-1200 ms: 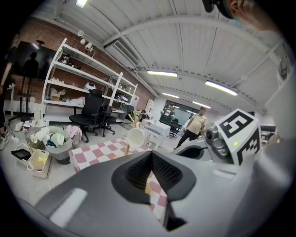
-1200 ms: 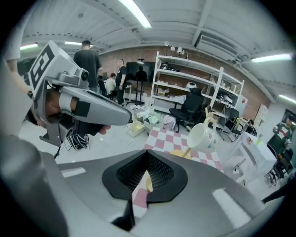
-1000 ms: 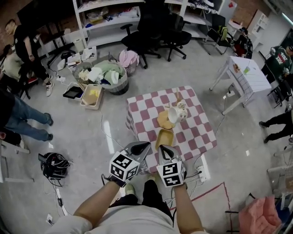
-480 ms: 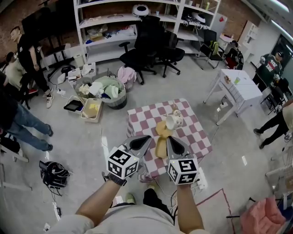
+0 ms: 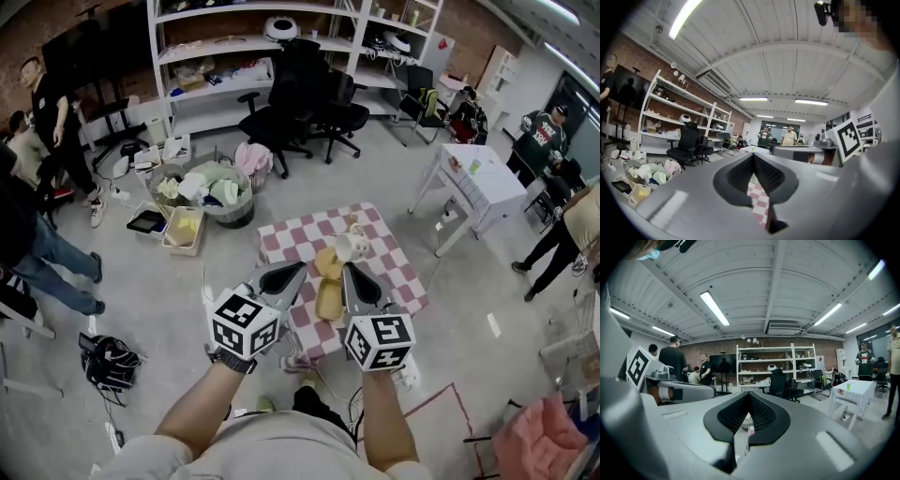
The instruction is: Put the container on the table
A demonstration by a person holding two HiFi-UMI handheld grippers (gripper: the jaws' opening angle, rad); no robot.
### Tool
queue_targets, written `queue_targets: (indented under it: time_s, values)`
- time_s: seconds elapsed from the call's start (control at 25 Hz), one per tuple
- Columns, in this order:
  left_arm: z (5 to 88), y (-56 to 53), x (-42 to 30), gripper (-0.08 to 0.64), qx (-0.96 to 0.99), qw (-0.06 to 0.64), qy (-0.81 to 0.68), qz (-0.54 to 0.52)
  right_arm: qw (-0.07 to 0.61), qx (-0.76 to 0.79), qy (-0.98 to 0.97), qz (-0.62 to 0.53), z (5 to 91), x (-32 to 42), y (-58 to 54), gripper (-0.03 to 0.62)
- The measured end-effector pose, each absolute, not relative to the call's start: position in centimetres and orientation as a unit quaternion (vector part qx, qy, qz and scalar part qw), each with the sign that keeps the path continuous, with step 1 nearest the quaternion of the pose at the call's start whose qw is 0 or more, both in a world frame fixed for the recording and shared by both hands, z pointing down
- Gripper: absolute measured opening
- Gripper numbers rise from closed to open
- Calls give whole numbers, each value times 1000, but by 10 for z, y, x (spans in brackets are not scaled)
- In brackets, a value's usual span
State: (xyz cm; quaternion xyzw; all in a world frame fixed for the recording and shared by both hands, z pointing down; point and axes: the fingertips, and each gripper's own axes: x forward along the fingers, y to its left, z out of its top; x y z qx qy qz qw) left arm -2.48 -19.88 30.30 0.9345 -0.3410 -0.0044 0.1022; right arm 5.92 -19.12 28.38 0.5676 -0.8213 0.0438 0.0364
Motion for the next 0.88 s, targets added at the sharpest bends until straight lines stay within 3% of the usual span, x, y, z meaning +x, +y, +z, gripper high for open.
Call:
queue_targets:
  time_s: [0.88]
  values:
    - [296, -192, -21, 6, 936, 83, -341, -9, 34, 573, -818, 39, 284, 59, -182, 9]
